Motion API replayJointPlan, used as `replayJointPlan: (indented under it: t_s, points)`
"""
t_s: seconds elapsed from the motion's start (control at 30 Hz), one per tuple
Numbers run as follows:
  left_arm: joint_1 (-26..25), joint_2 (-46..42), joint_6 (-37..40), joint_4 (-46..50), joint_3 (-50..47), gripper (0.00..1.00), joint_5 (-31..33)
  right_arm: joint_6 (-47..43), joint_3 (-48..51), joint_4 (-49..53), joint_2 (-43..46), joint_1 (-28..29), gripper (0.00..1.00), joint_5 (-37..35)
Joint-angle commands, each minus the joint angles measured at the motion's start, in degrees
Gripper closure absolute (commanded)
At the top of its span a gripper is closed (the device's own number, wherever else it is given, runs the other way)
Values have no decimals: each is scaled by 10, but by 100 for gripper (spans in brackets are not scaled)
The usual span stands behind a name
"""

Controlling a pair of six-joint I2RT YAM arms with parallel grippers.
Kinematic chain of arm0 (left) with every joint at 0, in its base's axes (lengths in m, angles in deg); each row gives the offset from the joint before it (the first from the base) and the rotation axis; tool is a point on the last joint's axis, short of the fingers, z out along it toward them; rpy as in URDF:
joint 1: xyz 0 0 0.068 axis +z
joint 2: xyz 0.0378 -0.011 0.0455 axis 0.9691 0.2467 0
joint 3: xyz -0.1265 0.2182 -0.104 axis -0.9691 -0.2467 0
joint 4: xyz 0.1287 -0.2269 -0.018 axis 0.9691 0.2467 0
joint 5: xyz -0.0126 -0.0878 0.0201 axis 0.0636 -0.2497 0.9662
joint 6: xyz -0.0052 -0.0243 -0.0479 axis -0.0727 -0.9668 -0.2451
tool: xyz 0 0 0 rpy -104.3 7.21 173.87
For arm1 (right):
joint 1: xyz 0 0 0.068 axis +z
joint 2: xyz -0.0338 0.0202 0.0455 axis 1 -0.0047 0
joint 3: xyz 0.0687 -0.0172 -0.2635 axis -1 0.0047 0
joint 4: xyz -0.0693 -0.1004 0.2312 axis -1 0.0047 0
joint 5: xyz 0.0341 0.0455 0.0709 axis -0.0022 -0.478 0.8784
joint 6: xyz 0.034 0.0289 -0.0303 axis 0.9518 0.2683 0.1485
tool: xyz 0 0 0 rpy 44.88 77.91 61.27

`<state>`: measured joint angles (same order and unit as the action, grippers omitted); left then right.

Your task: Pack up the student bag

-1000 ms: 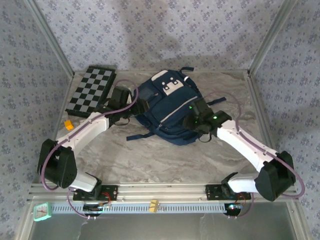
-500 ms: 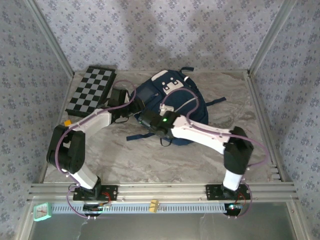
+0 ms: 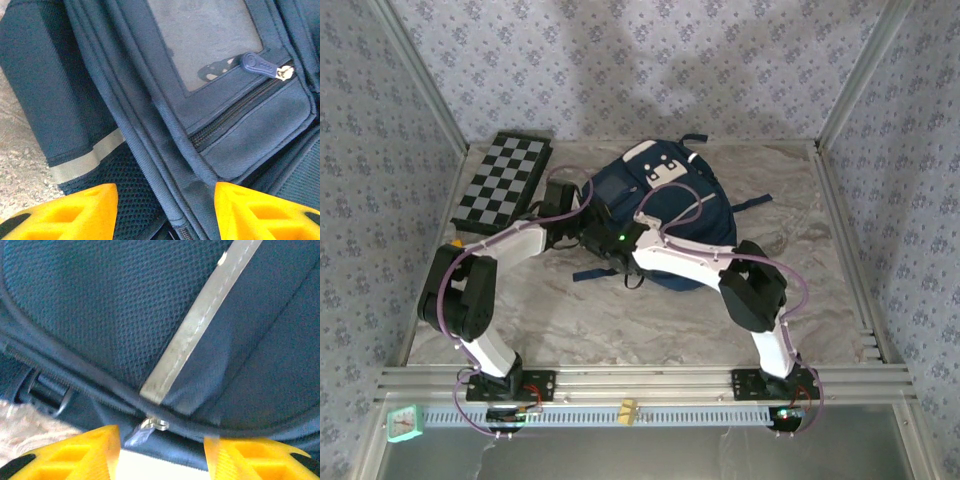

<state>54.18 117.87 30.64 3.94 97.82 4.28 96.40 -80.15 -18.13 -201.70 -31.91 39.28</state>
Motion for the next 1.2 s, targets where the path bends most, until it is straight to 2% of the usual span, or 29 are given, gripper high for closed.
replayJointPlan:
  t_s: [0.0, 0.07, 0.27, 0.4, 0.53, 0.63, 0.77, 0.87, 0.97, 1.07, 1.17]
  points:
    - [-6, -5, -17, -19, -13, 47, 5, 19, -21, 32, -25, -16, 51, -36]
    - [-8, -6, -13, -13, -12, 47, 6, 14, -9, 29, -25, -26, 52, -30]
    - [-23, -28, -19, 3, -18, 46, 16, -31, 76, 33, 35, -50, 62, -30]
    - [-45, -47, -19, 13, -16, 46, 34, -117, 141, -45, 80, -79, 66, 42]
    - [-47, -45, -20, 17, -8, 46, 39, -166, 127, -52, 67, -78, 71, 44]
    - [-49, -34, -32, 27, 2, 46, 34, -217, 124, -99, 63, -76, 74, 68]
    - [-75, -20, -57, 17, 10, 45, 33, -239, 121, -95, 56, -76, 76, 77]
    - [-100, 0, -90, 21, 22, 45, 59, -240, 128, -82, 54, -85, 78, 84]
    - [-117, 21, -136, -15, 18, 46, 58, -225, 132, -55, 57, -89, 76, 69]
    - [-134, 33, -167, -11, 22, 45, 94, -217, 154, -77, 58, -94, 76, 73]
    - [-135, 49, -191, -18, 26, 45, 93, -223, 165, -109, 53, -106, 77, 92]
